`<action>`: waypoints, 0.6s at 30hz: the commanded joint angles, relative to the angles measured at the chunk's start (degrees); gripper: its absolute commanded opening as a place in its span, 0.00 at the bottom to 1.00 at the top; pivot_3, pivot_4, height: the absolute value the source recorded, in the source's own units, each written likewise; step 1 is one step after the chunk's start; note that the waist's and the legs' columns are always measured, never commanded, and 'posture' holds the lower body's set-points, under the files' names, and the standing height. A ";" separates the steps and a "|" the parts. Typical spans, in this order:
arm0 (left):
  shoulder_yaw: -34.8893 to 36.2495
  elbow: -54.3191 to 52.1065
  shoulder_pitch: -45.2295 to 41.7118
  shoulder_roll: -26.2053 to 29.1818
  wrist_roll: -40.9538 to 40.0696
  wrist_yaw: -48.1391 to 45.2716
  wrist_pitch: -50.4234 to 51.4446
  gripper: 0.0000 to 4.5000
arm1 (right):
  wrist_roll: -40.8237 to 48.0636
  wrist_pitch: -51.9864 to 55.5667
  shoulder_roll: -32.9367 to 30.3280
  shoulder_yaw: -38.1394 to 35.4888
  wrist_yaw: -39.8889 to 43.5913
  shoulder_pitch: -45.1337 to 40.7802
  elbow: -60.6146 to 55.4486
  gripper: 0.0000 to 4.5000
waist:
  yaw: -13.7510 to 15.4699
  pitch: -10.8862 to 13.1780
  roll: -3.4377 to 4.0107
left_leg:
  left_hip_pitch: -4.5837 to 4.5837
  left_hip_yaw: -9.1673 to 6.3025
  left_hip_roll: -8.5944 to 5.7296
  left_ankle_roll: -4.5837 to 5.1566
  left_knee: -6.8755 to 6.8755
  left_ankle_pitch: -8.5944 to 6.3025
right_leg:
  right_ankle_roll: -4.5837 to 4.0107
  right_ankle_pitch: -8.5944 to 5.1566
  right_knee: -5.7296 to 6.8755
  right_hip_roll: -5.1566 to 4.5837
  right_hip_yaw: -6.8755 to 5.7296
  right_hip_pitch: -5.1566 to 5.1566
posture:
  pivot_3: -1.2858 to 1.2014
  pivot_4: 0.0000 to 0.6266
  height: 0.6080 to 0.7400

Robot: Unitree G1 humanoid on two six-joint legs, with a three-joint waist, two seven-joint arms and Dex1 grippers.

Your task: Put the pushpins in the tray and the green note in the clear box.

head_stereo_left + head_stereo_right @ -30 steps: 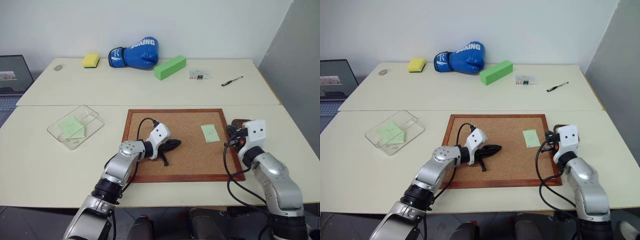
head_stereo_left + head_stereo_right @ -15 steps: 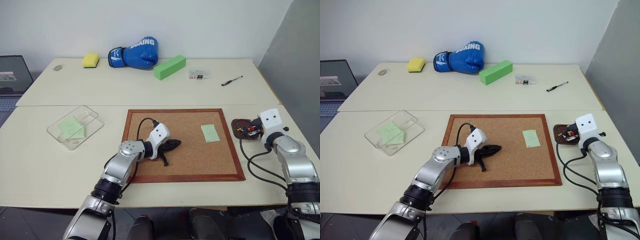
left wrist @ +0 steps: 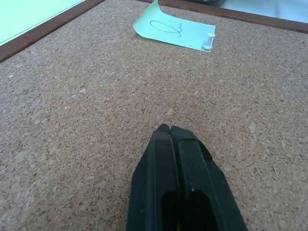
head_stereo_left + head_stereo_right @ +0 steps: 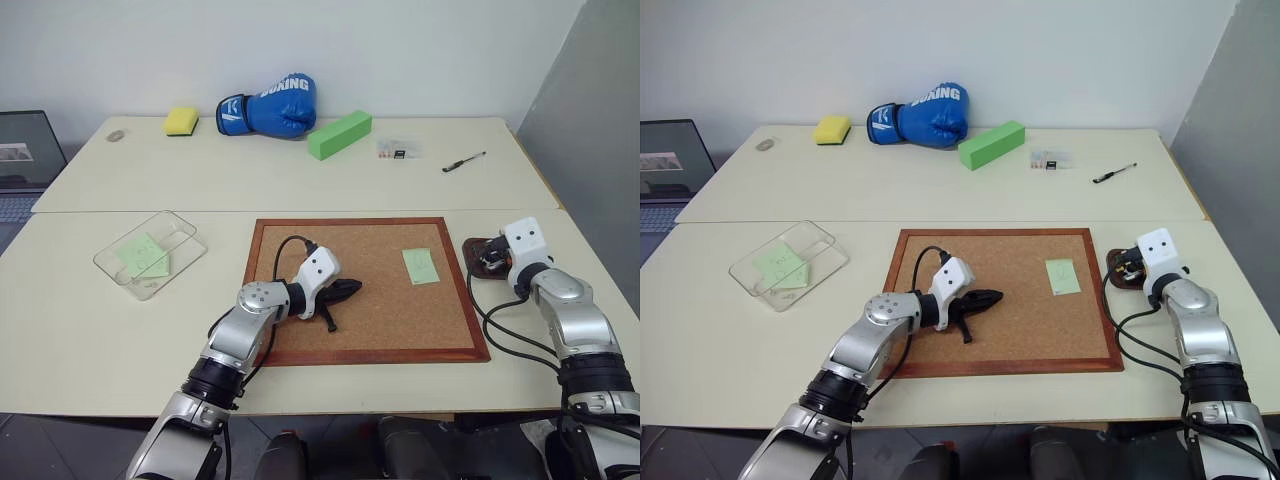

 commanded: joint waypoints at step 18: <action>-1.03 1.41 2.29 1.22 1.60 0.23 2.57 0.00 | 11.90 13.78 1.62 -4.36 4.23 9.53 -35.13 0.57 | 0.05 0.00 0.00 | -0.03 -0.07 0.03 0.00 -0.04 0.00 | -0.02 -0.02 -0.04 0.03 -0.04 0.00 | 0.52 0.24 1.00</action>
